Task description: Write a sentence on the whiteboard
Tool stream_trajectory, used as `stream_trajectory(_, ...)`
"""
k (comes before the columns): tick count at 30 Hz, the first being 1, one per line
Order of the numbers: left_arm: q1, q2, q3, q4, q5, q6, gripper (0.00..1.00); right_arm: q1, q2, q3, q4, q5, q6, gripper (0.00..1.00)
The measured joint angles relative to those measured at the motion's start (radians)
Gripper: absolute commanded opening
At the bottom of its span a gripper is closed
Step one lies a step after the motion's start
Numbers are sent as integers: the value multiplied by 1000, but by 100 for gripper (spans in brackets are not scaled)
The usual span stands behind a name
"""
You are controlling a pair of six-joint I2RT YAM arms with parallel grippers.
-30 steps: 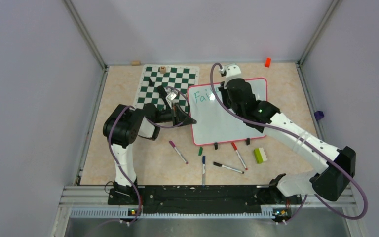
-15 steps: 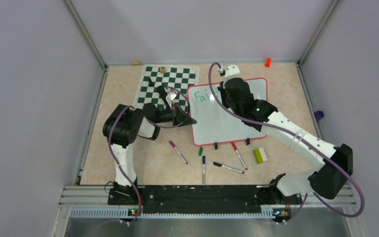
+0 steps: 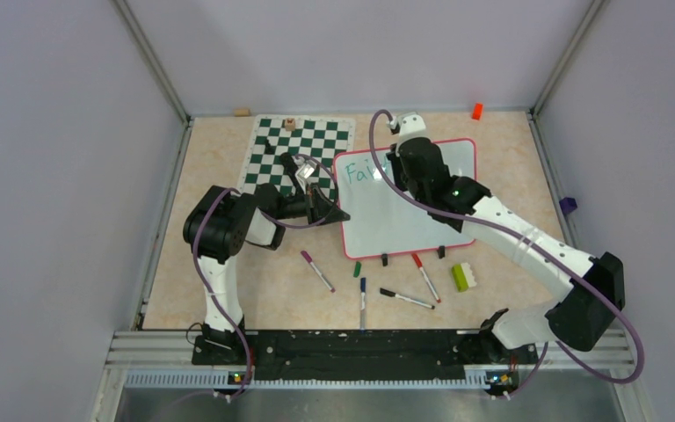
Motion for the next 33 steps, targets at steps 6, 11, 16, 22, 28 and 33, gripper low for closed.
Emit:
stream_trajectory(6,0,0,0,0,0,0,0,0,0,-3,1,0,1,0)
stream_trajectory(11,0,0,0,-2,-1,-1,0,0,-9,-25,7,-3,2,0)
stream_trajectory(16,0,0,0,-2,0,0,0,0,-28,-48,-3,-8,13,0)
stream_trajectory(22,0,0,0,-2,0,0,0,0,-52,-82,-22,-12,25,0)
stream_trajectory(28,0,0,-2,0,-4,1,1,0,-67,-82,-28,-43,35,0)
stream_trajectory(33,0,-5,-18,0,-25,15,32,0,-140,-82,-43,-81,47,0)
